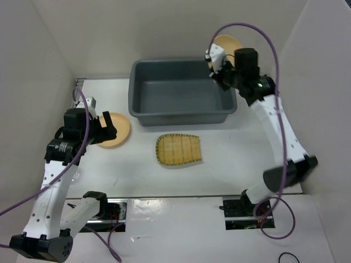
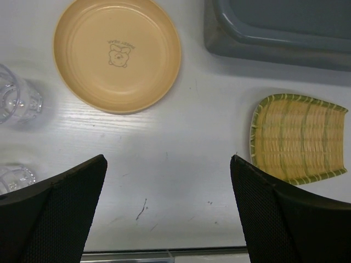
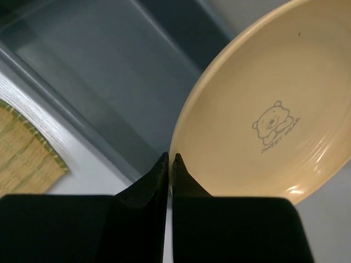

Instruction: Place the mixed dishes into the plastic bin

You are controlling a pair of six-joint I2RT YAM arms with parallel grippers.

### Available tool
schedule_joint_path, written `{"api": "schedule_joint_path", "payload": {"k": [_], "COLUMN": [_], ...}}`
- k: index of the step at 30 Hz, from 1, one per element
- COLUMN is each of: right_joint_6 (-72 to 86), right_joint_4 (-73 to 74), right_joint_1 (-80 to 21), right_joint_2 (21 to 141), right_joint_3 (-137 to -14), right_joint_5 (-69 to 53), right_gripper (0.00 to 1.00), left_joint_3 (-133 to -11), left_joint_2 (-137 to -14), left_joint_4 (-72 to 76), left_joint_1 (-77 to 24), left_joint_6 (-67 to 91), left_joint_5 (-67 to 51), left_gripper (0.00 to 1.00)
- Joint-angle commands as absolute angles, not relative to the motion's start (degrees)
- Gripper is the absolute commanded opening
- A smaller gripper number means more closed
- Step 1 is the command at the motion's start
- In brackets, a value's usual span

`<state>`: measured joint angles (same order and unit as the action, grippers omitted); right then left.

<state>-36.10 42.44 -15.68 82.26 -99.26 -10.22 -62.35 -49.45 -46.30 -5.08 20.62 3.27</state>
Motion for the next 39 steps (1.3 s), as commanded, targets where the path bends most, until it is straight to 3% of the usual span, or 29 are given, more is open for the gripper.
{"api": "schedule_joint_path", "payload": {"k": [1,5,12,15,18,20,22,23,28,30,35,39], "right_joint_6": [-31.6,-30.8,-33.6,-33.6,-32.5,-34.1,-33.2,-33.2,-32.4,-31.5,-26.7,-23.9], "right_joint_4": [39.9,42.3,49.3,57.6,68.8,67.4,72.2,71.8,74.4,74.4,74.4,74.4], "right_joint_1": [-17.5,-17.5,-17.0,-16.4,-15.8,-15.8,-15.8,-15.8,-14.6,-14.6,-14.1,-14.6], "right_joint_2": [95.9,114.4,135.4,142.9,158.7,155.5,159.4,159.4,160.0,158.2,144.4,131.2], "right_joint_3": [-107.3,-118.9,-138.2,-151.7,-175.5,-170.3,-179.6,-176.3,-179.5,-179.5,-179.5,-174.2], "right_joint_5": [-8.7,-9.9,-10.9,-12.7,-13.5,-13.6,-15.1,-15.1,-17.3,-19.8,-24.2,-23.6], "right_gripper": [0.00,0.00,0.00,0.00,0.02,0.16,0.30,0.41,0.50,0.63,0.87,0.95], "left_joint_3": [-63.2,-64.9,-66.1,-66.1,-66.1,-66.1,-65.6,-65.6,-65.6,-65.6,-63.3,-61.3], "left_joint_2": [-49.3,-48.0,-45.4,-46.0,-47.7,-48.9,-50.9,-52.2,-55.4,-55.4,-53.8,-63.0], "left_joint_4": [-45.7,-49.1,-50.3,-50.8,-50.8,-50.8,-50.8,-50.8,-49.8,-49.0,-43.9,-43.2], "left_joint_1": [-5.2,-5.2,-5.2,-5.2,-5.2,-5.2,-5.2,-5.2,-4.7,-4.7,-4.0,-2.9], "left_joint_6": [22.6,22.6,23.1,24.3,25.4,25.9,26.5,27.0,27.0,27.5,36.0,42.3], "left_joint_5": [7.8,9.1,10.5,10.5,9.8,8.1,8.1,7.4,6.7,6.7,8.1,6.9], "left_gripper": [0.99,0.99,0.99,0.99,0.99,0.99,0.99,0.99,0.99,0.99,0.99,0.99]}}
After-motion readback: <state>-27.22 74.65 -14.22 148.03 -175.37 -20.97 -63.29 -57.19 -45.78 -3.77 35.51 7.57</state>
